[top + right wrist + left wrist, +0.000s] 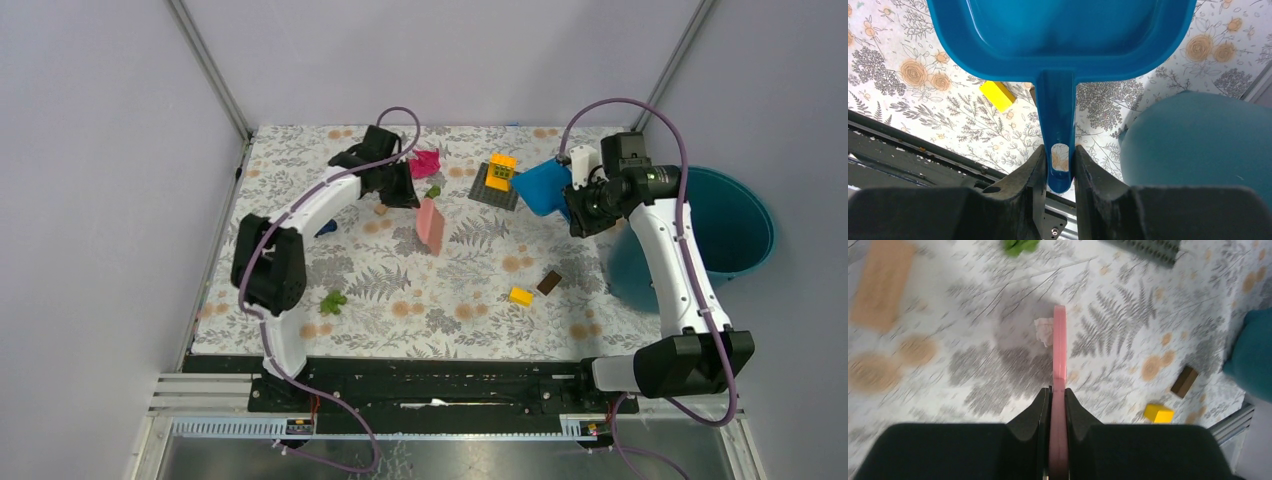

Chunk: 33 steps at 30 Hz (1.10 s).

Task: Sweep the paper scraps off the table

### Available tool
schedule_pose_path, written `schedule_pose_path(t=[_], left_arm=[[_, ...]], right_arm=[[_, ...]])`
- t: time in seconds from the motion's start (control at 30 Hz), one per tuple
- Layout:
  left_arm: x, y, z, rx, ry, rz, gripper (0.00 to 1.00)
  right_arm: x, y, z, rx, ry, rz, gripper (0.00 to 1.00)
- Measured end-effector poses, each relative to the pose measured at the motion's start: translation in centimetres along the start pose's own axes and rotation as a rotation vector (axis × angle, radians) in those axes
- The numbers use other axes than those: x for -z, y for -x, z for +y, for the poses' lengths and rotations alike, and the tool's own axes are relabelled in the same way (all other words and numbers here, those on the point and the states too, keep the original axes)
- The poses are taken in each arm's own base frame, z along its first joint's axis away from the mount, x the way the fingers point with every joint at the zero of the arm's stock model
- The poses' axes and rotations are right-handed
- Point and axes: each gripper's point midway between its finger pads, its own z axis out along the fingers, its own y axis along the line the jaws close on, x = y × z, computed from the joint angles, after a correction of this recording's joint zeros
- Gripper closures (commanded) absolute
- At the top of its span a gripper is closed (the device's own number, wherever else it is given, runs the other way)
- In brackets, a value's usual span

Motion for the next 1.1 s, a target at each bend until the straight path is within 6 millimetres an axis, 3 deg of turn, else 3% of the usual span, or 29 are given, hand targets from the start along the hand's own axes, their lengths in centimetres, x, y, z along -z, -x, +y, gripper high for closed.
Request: schedule_pose_path(t=[0.17,0.23,0.33,0.43,0.6,0.7,0.83,1.0,1.1], left_arm=[[4.6,-3.1,2.3,-0.019,0.027,0.031,1.00],[5.7,-4.2,1.8,-0.046,0.008,0.059,1.00],[6.4,-3.4,0.3,-0.122,-0.022,0.035,1.00],[7.4,-0.4,-1.4,-0.208,-0.023,-0.044,1.00],[8.4,8.2,-3.7,-0.322,0.027,-0.280,1.00],[7.5,11.7,-4.1,-0.387,0.062,-0.353,1.00],[4.9,16.5,-4.3,-0.559,0.106,-0.429,1.00],[1.3,18.9,-2.2,-0.864,0.211,-0.447,1.00],[-1.0,19.6,-0.5,-1.069,0.288,-0.423,1.00]], right_arm=[[0.5,0.8,-0.2,0.009,-0.008,-0.028,1.00],[0.8,1.2,-0.3,0.017,-0.014,-0.038,1.00],[1.1,1.5,-0.6,0.033,-0.026,-0.050,1.00],[1.1,1.5,-0.6,0.039,-0.027,-0.050,1.00],[1.0,1.4,-0.6,0.047,-0.026,-0.047,1.00],[0.6,0.9,-0.6,0.073,-0.019,-0.028,1.00],[-0.2,-0.9,-0.2,0.137,0.018,0.049,1.00],[-1.9,-2.9,1.8,0.253,0.091,0.168,1.00],[-2.5,-3.0,2.9,0.294,0.124,0.193,1.00]])
